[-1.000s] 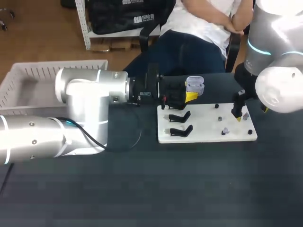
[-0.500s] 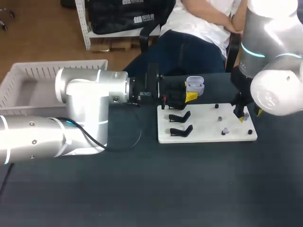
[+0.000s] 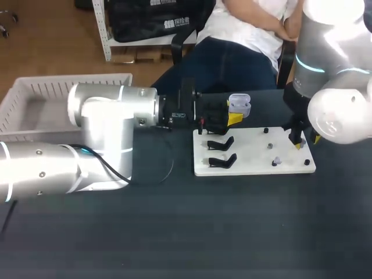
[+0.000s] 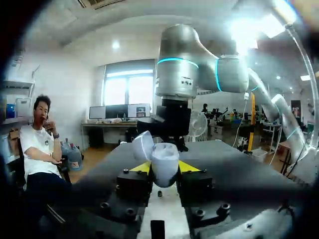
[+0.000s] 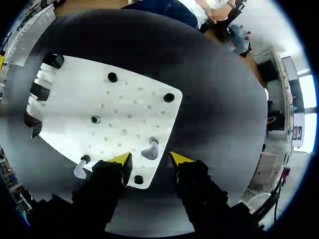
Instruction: Pick up each earbud case from the left stands, insert the matching earbuds, close the lid, and place the case in the box.
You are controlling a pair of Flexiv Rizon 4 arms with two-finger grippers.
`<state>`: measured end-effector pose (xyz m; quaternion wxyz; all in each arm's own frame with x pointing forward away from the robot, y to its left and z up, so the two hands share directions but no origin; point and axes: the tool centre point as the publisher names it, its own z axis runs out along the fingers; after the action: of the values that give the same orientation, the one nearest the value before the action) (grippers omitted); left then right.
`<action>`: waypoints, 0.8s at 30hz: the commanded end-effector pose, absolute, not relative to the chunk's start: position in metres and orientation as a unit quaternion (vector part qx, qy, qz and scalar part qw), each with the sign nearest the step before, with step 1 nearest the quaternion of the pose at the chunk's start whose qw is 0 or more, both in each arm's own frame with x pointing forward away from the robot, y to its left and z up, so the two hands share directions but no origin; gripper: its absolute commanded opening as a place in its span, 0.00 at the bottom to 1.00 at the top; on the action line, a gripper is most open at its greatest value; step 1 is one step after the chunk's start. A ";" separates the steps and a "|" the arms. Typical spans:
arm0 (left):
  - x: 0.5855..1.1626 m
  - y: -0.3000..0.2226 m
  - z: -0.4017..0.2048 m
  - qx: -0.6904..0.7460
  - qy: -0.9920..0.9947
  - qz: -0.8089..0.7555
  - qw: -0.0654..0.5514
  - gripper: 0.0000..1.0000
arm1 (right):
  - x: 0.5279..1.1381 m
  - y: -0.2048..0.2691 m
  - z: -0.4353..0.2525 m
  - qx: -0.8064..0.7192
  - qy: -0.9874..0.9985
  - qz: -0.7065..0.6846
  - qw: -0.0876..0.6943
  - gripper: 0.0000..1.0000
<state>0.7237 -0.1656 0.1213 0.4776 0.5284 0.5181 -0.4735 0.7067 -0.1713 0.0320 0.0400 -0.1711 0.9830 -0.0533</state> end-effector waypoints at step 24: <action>0.724 -0.166 0.120 0.527 0.517 -0.473 0.480 0.00 | 0.712 -0.172 0.022 -0.147 0.987 -0.049 0.041 0.35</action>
<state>0.7237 -0.1656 0.1213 0.4776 0.5284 0.5181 -0.4735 0.7134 -0.1717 0.0224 0.0389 -0.1481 0.9870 -0.0480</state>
